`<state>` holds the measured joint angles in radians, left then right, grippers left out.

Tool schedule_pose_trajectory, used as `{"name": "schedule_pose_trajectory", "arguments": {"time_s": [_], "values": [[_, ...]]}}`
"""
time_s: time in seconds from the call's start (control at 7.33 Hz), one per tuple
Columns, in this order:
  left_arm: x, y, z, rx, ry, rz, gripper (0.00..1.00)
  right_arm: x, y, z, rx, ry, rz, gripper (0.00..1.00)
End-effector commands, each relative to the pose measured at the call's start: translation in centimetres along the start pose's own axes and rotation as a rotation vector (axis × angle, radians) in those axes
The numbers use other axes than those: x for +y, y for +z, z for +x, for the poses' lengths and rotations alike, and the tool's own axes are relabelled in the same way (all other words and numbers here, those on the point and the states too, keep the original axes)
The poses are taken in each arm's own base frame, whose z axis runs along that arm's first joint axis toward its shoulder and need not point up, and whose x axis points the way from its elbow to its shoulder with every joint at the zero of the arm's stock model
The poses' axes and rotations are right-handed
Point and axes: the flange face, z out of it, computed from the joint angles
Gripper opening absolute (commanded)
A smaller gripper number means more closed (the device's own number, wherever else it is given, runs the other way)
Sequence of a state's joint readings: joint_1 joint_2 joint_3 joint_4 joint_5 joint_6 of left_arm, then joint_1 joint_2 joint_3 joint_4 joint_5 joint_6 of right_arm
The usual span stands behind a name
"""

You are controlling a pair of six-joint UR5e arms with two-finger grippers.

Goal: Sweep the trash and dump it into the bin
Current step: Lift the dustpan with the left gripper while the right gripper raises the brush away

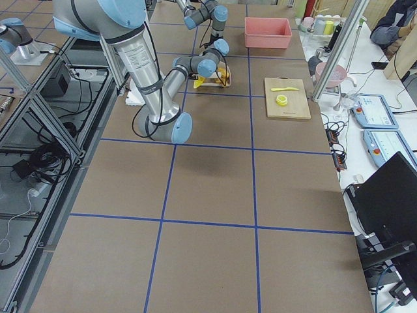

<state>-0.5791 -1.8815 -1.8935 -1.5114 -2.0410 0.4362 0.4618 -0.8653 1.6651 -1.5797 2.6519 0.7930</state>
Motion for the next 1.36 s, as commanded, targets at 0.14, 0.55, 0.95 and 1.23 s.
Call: {"name": "schedule_pose_trajectory", "arguments": {"time_s": [0.14,0.55,0.95,1.23], "values": [[0.5,0.0,-0.1,-0.041,0.017,0.024,0.0,0.2,-0.4,-0.5,-0.004,0.042,0.002,0.0],[1.1,0.1,0.0,-0.057,0.033,0.06,0.0,0.8,-6.1,1.3,-0.016,0.117,0.063,0.0],[2.1,0.2,0.1,-0.077,0.051,0.097,0.0,3.5,-11.6,4.9,0.002,0.208,0.129,0.0],[2.7,-0.2,0.3,-0.103,0.068,0.149,0.0,3.8,-15.3,8.2,0.01,0.253,0.195,0.0]]}}
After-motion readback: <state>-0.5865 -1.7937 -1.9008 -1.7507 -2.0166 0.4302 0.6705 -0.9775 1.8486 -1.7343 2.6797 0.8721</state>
